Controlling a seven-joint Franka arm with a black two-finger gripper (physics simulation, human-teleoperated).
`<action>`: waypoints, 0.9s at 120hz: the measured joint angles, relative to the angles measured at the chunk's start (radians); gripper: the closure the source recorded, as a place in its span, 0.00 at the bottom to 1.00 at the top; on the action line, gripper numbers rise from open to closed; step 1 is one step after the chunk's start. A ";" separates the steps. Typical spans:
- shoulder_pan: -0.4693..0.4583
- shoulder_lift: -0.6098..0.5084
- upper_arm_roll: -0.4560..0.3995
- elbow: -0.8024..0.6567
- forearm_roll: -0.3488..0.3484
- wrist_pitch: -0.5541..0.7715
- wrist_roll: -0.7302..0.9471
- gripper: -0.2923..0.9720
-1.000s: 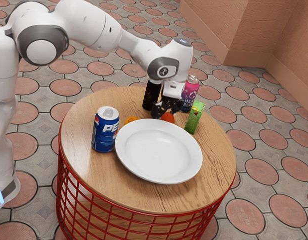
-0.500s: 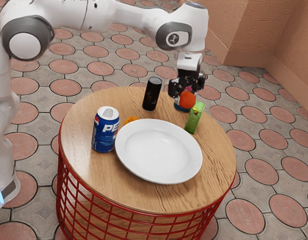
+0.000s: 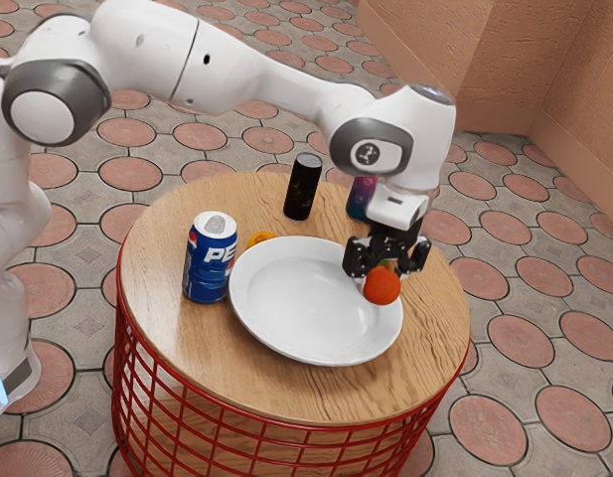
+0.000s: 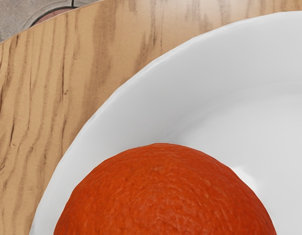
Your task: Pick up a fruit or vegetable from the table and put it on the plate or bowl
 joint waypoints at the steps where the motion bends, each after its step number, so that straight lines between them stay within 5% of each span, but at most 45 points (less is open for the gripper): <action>1: 0.000 0.001 0.000 0.000 0.000 0.000 0.000 0.56; 39: -0.030 -0.025 0.007 0.003 0.004 -0.015 -0.011 0.28; 47: -0.043 -0.196 0.018 0.005 0.060 -0.059 -0.020 0.26; 52: -0.062 -0.394 0.022 0.005 0.118 -0.115 -0.031 0.26; 60: 0.044 -0.692 0.013 0.003 0.204 -0.231 -0.051 0.25; 68: 0.134 -0.863 0.018 -0.006 0.255 -0.339 -0.068 0.24; 88: 0.297 -1.131 0.143 -0.243 0.265 -0.472 -0.095 0.23; 108: 0.443 -1.186 0.347 -0.448 0.158 -0.468 -0.105 0.23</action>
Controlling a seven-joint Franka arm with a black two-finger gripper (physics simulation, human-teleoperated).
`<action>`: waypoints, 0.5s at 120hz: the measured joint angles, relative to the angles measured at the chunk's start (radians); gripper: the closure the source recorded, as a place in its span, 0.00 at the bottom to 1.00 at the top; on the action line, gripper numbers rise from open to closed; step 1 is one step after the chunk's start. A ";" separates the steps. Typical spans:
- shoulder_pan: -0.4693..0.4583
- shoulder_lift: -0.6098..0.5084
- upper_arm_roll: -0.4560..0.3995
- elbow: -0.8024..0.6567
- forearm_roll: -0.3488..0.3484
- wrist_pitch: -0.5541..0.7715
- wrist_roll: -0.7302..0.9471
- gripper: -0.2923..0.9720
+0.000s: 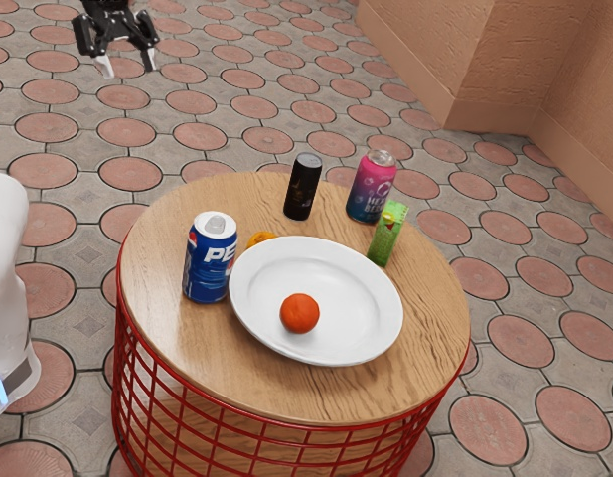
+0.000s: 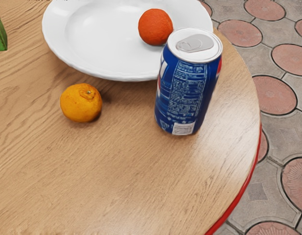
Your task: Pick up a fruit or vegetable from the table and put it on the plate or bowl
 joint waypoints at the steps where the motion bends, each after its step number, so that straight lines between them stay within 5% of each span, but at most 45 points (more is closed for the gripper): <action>1: 0.008 0.000 0.006 -0.003 -0.006 -0.001 0.000 0.23; 24: 0.079 0.001 0.139 -0.031 -0.072 -0.019 0.014 0.23; 60: 0.171 0.112 0.253 -0.024 -0.080 -0.008 0.064 0.23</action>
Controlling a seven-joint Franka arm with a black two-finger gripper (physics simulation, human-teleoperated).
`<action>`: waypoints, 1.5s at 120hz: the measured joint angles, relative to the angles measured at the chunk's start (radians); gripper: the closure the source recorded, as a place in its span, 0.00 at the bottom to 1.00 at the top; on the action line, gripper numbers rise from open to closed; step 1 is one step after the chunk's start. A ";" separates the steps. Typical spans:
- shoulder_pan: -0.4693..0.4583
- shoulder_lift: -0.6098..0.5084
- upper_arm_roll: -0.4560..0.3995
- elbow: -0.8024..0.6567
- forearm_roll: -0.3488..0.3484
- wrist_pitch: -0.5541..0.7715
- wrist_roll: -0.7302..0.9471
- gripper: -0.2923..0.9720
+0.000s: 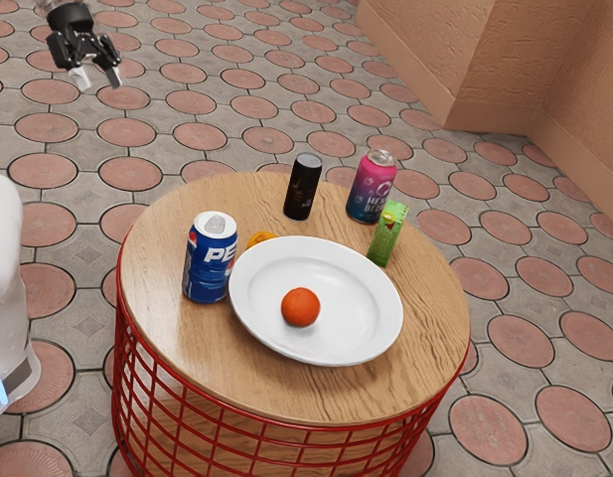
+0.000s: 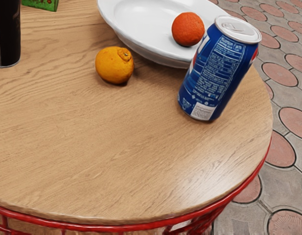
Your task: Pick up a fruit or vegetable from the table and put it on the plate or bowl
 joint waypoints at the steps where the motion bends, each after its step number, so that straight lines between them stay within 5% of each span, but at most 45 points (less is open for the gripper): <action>1: 0.004 0.002 0.001 0.000 0.001 0.001 0.002 0.23; 16: 0.023 0.013 0.052 -0.008 0.023 0.022 0.023 0.23; 37: -0.148 0.015 0.186 0.004 0.058 0.041 0.046 0.23; 79: -0.067 0.029 -0.007 0.053 0.091 0.024 0.074 0.23; 95: -0.372 0.046 0.272 0.111 0.123 0.069 0.093 0.23; 105: -0.593 0.045 0.519 0.137 0.156 0.124 0.105 0.23; 118: -0.660 0.044 0.620 0.142 0.175 0.178 0.119 0.23; 142: -0.661 0.044 0.633 0.110 0.162 0.221 0.138 0.23; 161: -0.755 0.046 0.620 0.081 0.105 0.247 0.133 0.23; 180: -0.719 0.044 0.511 0.013 0.046 0.262 0.115 0.23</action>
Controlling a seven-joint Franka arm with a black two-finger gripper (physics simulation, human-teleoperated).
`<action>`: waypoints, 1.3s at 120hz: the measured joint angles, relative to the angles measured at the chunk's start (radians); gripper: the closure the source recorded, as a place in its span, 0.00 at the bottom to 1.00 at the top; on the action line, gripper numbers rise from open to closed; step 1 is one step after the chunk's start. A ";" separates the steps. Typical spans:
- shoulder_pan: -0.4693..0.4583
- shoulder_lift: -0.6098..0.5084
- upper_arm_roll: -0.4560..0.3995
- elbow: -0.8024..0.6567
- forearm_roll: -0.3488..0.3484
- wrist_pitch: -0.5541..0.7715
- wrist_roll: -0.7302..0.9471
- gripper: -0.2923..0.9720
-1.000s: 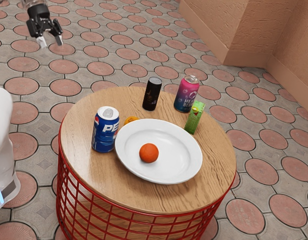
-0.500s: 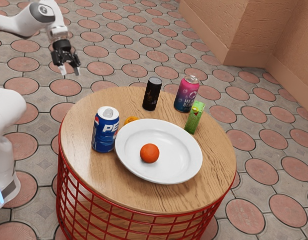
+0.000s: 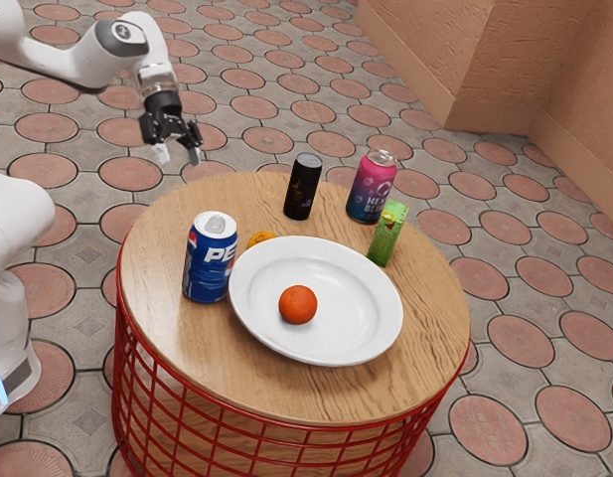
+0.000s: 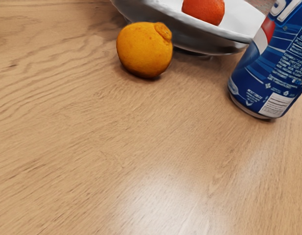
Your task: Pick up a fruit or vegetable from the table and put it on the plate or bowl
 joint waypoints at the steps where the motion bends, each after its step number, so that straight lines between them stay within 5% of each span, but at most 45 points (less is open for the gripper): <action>1: 0.002 0.000 -0.004 -0.003 -0.002 0.000 -0.001 0.23; 83: 0.133 0.007 -0.170 -0.149 -0.012 0.063 -0.063 0.23; 156: 0.133 0.009 -0.207 -0.237 0.023 0.192 -0.083 0.23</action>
